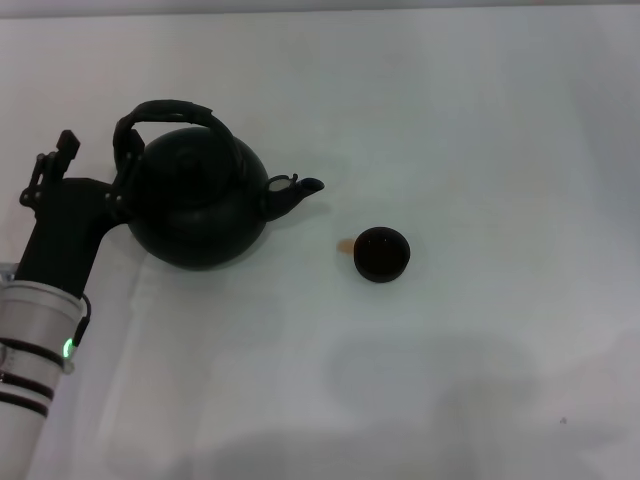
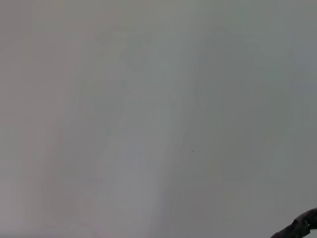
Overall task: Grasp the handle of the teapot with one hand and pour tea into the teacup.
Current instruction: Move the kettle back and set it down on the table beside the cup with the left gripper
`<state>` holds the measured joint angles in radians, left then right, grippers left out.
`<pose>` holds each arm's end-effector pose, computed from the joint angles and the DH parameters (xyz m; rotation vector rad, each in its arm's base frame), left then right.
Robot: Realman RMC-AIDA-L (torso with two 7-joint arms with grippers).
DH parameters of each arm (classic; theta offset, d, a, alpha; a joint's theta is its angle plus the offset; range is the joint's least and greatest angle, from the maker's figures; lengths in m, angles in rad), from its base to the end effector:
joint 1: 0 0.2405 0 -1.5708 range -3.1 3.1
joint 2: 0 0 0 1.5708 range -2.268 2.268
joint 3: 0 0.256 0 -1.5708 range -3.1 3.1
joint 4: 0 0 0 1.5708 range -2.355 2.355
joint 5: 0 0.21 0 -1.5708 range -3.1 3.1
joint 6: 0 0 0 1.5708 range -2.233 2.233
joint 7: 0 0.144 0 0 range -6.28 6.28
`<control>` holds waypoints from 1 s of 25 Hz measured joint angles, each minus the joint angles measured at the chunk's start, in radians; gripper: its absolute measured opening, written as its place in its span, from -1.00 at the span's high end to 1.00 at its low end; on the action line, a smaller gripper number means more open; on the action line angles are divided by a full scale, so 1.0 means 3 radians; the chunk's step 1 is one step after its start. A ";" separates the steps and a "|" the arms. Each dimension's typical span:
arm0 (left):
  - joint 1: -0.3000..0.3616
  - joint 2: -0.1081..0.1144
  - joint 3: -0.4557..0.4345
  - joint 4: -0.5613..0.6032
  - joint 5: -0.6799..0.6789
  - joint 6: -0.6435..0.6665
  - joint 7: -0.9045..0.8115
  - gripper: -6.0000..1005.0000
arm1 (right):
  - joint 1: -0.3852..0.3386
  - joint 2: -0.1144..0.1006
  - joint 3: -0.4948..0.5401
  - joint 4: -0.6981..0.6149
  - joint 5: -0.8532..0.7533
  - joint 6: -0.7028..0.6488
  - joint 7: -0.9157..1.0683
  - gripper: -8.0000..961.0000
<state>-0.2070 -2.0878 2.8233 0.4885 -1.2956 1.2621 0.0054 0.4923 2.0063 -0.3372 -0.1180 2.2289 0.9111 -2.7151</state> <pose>-0.3081 0.2414 -0.0777 -1.6055 -0.7399 -0.8015 0.4037 0.3520 0.0732 -1.3244 0.7940 0.5519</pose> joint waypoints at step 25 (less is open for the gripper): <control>0.0329 0.0006 0.0059 -0.0132 0.0488 0.0558 -0.0110 -0.78 | -0.0026 0.0006 -0.0026 0.0000 -0.0011 0.0011 0.0000 -0.75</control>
<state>-0.1083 -2.0861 2.8409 0.4491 -1.1492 1.4295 -0.0277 0.4846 2.0080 -0.3451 -0.1181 2.2255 0.9144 -2.7151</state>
